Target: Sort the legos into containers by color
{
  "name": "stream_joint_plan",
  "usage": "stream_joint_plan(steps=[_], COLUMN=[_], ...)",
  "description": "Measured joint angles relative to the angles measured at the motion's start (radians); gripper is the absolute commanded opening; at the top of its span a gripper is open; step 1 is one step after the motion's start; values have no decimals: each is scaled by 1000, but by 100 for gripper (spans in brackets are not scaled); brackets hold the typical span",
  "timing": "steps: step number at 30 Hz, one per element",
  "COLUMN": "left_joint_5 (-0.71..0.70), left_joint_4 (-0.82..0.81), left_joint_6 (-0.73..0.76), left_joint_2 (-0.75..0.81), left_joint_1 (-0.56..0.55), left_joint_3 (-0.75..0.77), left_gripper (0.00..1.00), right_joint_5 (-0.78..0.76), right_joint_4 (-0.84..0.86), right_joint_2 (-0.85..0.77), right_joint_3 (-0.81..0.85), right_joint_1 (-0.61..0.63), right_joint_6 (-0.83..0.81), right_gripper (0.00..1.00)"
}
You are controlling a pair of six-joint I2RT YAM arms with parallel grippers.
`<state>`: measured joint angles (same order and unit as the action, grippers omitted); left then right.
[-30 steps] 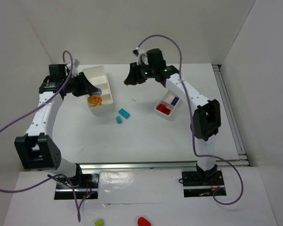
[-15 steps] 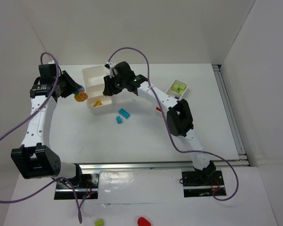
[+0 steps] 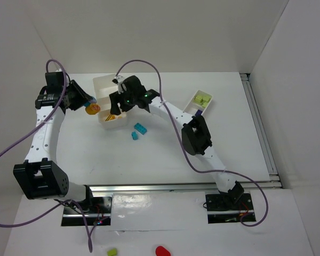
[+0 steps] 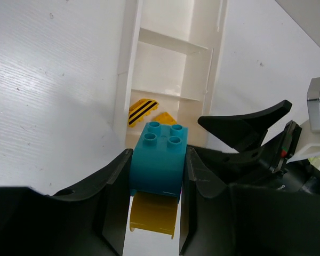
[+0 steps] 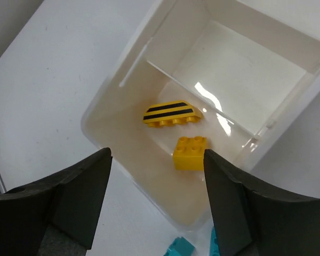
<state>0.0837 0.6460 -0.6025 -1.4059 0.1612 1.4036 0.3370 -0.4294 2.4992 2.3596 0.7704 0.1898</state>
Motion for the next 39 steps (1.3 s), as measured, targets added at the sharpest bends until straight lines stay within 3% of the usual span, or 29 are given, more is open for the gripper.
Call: stream_joint_plan(steps=[7,12,15,31,36,38,39], left_joint_5=[9,13,15,30,38,39,41], left_joint_4=[-3,-3,-3,-4,-12,-11,-12], left_joint_6=[-4,-3,-3,-3,-3,-3,-3], left_joint_2=[0,0,0,0,0,0,0], left_joint_1=[0,0,0,0,0,0,0], left_joint_3=[2,5,10,11,11,11,11], left_gripper=[0,0,0,0,0,0,0], right_joint_5=[-53,-273,-361,-325,-296,-298,-301], right_joint_4=[-5,-15,-50,-146,-160,-161,-161], right_joint_2=[-10,-116,-135,-40,-21,-21,-21], right_joint_3=[19,-128,-126,-56,-57,-57,-57], right_joint_1=[28,27,16,-12,5,6,8], right_joint_6=[-18,5,42,108,108,109,110], right_gripper=[77,88,88,82,65,54,42])
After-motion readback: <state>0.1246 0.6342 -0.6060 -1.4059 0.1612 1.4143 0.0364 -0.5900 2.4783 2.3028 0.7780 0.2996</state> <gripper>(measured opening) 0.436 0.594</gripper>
